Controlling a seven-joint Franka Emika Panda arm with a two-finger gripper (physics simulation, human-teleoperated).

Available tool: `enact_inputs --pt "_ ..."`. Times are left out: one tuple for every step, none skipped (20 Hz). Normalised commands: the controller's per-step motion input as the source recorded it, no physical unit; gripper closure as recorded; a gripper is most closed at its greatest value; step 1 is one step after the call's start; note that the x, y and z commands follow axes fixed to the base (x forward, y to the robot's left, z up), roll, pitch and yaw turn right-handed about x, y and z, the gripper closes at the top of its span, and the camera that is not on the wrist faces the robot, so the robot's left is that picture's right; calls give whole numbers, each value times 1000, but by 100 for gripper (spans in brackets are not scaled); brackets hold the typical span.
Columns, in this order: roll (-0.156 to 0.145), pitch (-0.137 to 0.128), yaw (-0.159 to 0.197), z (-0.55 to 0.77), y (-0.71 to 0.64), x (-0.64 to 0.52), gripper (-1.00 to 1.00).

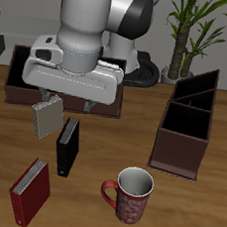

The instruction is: Place the red book into the left desk caddy's back compartment

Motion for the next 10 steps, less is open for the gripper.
enact_inputs --pt "36 -30 51 34 -228 211 -100" --pt "0 0 0 -11 30 -54 -100" --pt "-1 -31 -37 23 -266 178 -100" --pt "61 -27 53 7 -50 153 -100" --pt "36 -13 39 -16 -137 161 -100" --pt "-5 -9 52 -67 -225 287 -100" --pt "99 -1 95 -85 -111 322 -100" --pt "-46 -17 -6 -93 -313 287 -100" --pt "111 -32 74 -91 -36 263 -100" --pt "-11 -17 63 -122 -203 230 -100"
